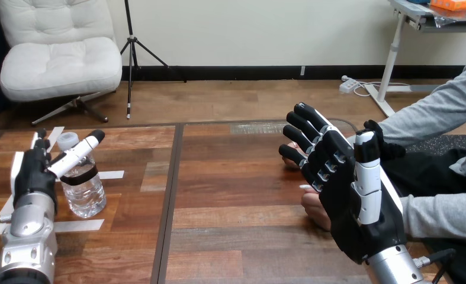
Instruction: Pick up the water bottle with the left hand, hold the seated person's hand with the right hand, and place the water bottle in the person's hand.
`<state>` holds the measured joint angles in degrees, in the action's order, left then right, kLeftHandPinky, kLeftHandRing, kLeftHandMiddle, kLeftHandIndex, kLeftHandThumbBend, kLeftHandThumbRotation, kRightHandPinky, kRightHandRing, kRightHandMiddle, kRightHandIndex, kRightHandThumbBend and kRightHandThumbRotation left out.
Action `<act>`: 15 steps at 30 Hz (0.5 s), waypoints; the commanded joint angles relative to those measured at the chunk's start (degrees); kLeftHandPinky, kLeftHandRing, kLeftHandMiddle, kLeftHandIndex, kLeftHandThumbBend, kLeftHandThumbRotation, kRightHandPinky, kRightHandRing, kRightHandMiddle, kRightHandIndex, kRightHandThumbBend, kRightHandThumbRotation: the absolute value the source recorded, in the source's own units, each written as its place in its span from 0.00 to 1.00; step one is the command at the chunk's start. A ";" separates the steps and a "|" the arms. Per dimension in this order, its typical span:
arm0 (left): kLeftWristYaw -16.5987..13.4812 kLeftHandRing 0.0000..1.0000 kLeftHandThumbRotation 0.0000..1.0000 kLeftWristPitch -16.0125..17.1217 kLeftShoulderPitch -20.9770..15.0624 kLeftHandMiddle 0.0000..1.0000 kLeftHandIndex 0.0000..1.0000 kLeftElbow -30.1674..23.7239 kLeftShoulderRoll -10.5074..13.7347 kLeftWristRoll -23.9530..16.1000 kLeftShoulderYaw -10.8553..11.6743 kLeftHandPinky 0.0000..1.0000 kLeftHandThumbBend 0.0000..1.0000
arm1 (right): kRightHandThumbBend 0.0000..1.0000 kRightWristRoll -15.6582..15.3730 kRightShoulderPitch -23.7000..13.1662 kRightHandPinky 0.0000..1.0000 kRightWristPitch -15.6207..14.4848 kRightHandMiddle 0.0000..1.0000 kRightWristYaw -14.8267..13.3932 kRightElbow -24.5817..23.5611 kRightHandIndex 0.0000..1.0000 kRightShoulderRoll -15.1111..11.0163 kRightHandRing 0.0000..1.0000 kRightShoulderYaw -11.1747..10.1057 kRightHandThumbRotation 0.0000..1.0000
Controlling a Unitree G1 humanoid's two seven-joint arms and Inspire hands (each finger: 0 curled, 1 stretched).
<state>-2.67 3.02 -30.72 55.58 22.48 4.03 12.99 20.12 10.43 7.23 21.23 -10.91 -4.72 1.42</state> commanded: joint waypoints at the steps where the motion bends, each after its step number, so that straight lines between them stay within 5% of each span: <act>1: 1.08 1.00 0.36 2.29 -3.15 1.00 1.00 1.30 0.62 0.46 0.71 1.00 0.94 | 0.77 0.36 -2.96 0.90 0.21 0.93 -0.12 -2.53 0.90 0.16 0.94 -0.36 1.00; 15: 1.82 1.00 0.30 2.70 -3.92 1.00 1.00 2.65 0.81 0.29 0.57 1.00 0.95 | 0.76 0.23 -2.83 0.90 0.68 0.93 0.12 -2.34 0.90 0.14 0.94 -0.31 1.00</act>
<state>-1.05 3.93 -30.72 58.48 22.47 4.18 13.14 20.12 10.43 7.23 21.23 -10.91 -4.71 1.43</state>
